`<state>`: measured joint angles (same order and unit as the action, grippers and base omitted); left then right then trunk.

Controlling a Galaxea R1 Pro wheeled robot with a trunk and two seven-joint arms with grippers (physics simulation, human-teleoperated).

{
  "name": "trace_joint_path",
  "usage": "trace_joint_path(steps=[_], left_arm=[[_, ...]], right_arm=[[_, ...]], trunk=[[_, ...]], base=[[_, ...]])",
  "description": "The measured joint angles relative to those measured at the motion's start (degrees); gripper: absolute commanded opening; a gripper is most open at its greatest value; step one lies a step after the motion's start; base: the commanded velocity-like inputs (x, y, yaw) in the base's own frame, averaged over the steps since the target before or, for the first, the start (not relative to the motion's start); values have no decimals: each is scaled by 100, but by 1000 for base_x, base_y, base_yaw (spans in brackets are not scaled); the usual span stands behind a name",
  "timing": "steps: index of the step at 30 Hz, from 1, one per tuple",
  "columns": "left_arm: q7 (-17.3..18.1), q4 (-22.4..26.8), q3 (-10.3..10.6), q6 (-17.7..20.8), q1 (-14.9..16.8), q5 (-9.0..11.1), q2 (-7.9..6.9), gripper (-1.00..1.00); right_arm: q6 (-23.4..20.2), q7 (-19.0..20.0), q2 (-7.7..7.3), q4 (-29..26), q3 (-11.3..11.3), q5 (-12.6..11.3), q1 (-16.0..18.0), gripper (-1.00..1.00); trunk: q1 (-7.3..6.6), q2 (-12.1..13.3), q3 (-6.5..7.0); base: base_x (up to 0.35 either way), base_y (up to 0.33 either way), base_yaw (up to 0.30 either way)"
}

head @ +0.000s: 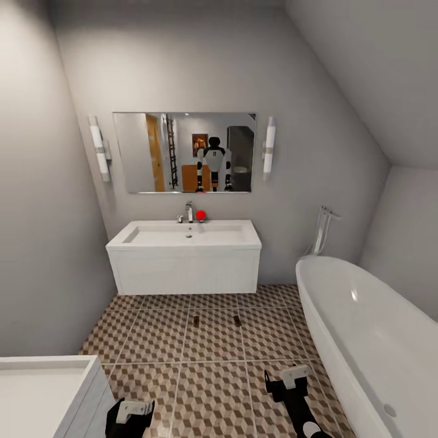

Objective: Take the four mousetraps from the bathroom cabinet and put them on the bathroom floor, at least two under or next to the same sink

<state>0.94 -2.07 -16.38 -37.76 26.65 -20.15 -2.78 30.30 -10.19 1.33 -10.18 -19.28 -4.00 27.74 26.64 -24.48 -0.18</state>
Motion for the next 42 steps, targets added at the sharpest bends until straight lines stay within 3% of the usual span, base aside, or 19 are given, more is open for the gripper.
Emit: trace_joint_path(steps=[42], left_arm=[[1, 0, -1, 0, 0, 0, 9, 100]], right_arm=[[3, 2, 8, 0, 0, 2, 0, 100]], trunk=[[0, 0, 4]], base=[[0, 0, 0]])
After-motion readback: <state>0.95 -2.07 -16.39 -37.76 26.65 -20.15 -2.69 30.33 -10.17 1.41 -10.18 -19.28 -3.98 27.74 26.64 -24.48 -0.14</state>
